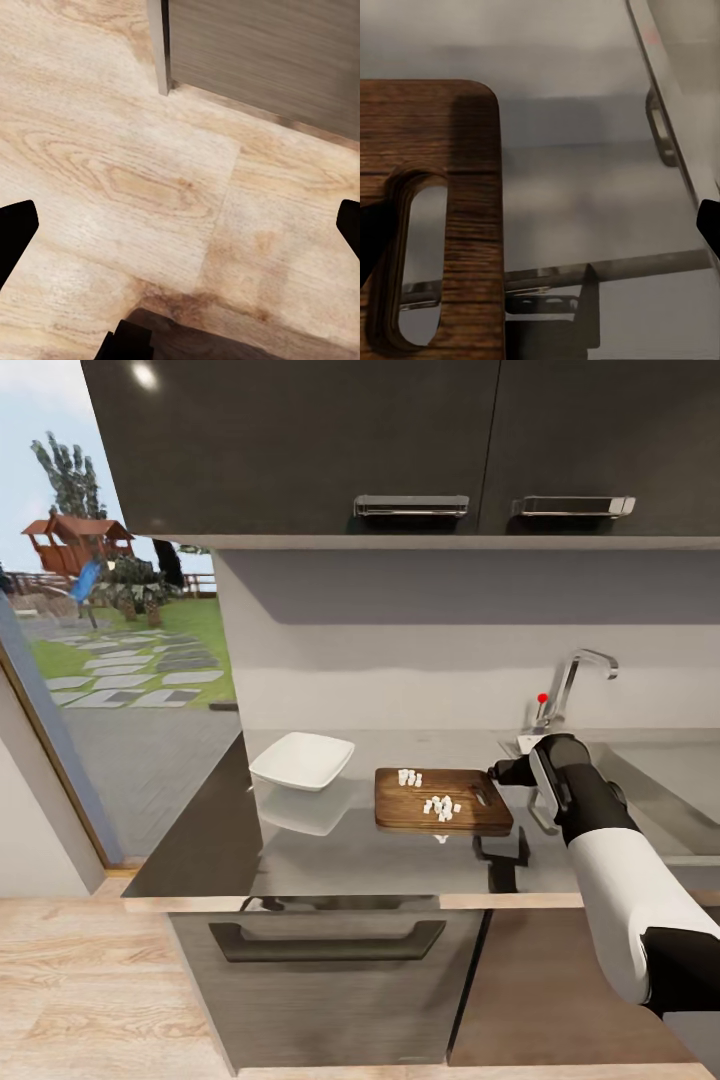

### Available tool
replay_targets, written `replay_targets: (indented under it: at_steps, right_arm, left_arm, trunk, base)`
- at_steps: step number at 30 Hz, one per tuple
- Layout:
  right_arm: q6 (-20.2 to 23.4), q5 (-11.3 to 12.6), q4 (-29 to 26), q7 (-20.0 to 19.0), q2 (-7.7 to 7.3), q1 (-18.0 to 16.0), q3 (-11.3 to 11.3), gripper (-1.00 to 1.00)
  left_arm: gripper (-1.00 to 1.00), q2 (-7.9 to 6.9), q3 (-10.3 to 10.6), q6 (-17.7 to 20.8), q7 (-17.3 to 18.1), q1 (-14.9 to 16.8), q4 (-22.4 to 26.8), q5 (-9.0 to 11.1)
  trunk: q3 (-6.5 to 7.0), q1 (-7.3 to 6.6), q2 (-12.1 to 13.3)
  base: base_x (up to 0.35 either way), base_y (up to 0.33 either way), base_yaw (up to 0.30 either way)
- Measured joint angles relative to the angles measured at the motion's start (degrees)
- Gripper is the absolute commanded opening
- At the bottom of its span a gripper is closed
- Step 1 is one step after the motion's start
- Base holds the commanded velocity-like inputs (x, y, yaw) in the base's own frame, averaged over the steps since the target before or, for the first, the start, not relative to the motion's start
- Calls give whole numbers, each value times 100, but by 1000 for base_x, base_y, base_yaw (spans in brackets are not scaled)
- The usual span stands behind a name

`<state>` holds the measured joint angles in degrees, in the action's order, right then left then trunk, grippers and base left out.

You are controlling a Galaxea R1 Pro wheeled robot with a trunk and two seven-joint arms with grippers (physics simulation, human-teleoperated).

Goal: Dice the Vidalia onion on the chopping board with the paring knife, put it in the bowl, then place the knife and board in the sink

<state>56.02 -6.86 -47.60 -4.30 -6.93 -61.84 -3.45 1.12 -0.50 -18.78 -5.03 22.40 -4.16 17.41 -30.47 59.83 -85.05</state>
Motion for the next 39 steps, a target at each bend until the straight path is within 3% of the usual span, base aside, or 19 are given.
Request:
replay_targets:
  at_steps: [15,39]
  right_arm:
    - [0,-6,106,-1,-68,0,6,100]
    - [-8,5,526,-31,-56,0,20,100]
  left_arm:
    - [100,0,0,0,0,0,0,0]
    - [100,0,0,0,0,0,0,0]
  trunk:
    - [0,0,0]
    - [0,0,0]
  base:
    - [0,0,0]
    - [0,0,0]
